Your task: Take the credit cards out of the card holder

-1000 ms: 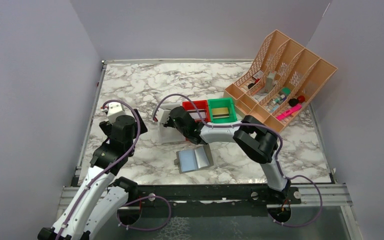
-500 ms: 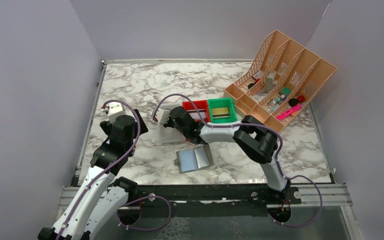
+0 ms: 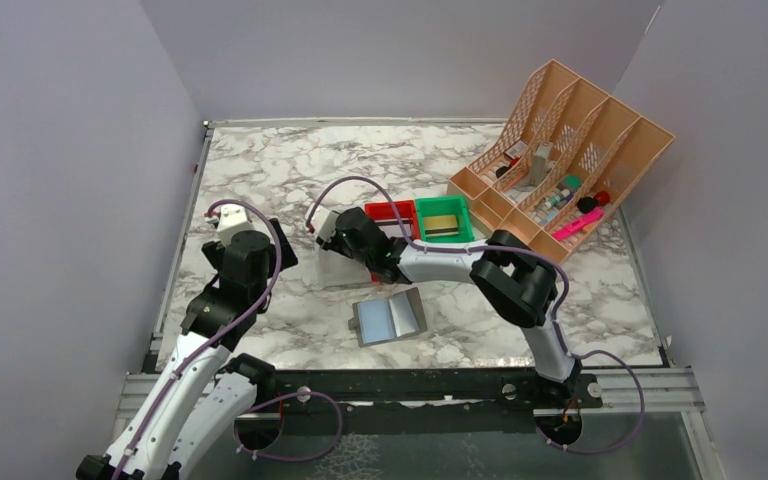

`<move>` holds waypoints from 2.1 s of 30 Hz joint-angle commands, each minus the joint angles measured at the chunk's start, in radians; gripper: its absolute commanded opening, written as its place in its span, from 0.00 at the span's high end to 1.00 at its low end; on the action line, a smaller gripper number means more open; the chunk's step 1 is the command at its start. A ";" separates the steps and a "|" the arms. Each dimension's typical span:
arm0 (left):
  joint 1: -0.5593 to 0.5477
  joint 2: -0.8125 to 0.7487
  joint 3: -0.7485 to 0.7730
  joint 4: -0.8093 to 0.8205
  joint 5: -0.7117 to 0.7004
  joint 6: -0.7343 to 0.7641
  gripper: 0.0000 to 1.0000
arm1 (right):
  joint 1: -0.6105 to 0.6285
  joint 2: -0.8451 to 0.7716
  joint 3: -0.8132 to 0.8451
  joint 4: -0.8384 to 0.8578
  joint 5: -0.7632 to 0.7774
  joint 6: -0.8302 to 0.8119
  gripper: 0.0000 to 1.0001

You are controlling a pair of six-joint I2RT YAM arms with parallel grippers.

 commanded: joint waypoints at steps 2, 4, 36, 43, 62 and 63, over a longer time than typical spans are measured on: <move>0.005 -0.014 -0.009 0.020 0.030 0.016 0.01 | 0.005 -0.136 -0.030 0.000 0.009 0.158 0.62; 0.007 -0.013 -0.009 0.020 0.034 0.017 0.01 | 0.005 -0.232 -0.087 0.019 0.011 0.234 0.62; 0.006 0.027 -0.021 0.054 0.302 0.084 0.01 | 0.257 -0.649 -0.429 -0.664 0.185 1.237 0.56; 0.005 0.022 -0.025 0.053 0.297 0.084 0.01 | 0.301 -0.370 -0.249 -0.794 0.256 1.359 0.47; 0.005 0.038 -0.025 0.053 0.317 0.087 0.01 | 0.301 -0.261 -0.242 -0.688 0.205 1.287 0.22; 0.006 0.039 -0.025 0.053 0.318 0.086 0.01 | 0.301 -0.239 -0.228 -0.705 0.210 1.291 0.22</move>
